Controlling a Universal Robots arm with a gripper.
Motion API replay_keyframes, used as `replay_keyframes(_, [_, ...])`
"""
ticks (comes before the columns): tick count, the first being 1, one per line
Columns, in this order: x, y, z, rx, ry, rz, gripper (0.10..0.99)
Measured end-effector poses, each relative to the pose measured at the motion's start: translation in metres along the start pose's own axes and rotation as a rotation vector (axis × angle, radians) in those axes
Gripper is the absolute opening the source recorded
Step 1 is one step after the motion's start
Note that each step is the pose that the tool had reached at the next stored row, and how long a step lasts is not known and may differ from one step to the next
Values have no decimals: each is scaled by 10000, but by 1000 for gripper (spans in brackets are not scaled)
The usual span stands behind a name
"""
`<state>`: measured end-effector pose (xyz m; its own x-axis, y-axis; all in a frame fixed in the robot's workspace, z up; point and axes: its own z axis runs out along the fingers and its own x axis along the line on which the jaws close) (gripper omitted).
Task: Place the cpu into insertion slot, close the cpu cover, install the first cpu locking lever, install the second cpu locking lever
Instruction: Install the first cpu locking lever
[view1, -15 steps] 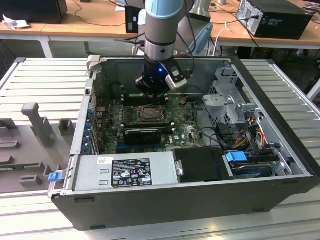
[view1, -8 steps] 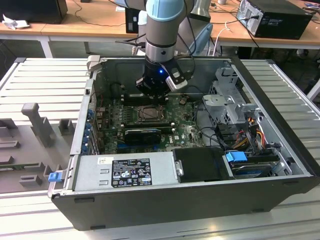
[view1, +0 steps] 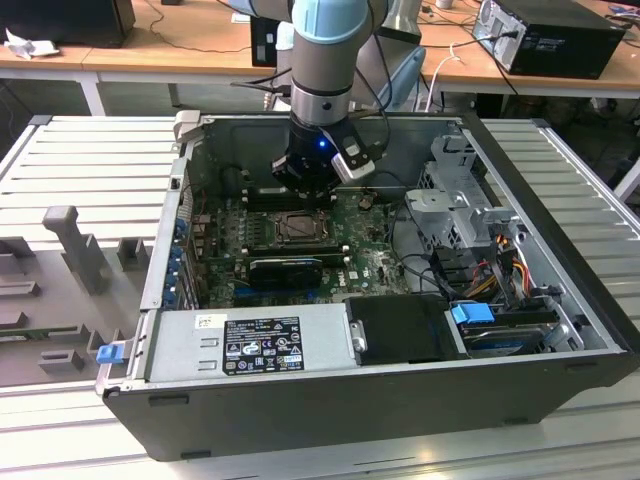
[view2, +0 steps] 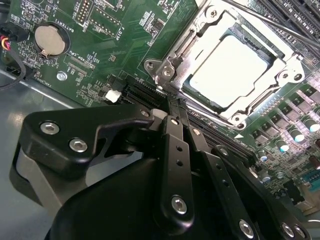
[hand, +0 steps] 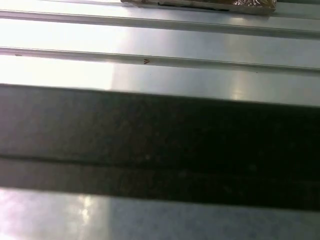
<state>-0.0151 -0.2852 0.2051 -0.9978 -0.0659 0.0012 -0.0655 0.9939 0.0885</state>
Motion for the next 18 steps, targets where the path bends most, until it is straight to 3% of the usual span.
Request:
replay_keyframes(8, [1,-6,5,113,8,1,106])
replay_keyframes(18, [2,-26,32,151,11,1,106])
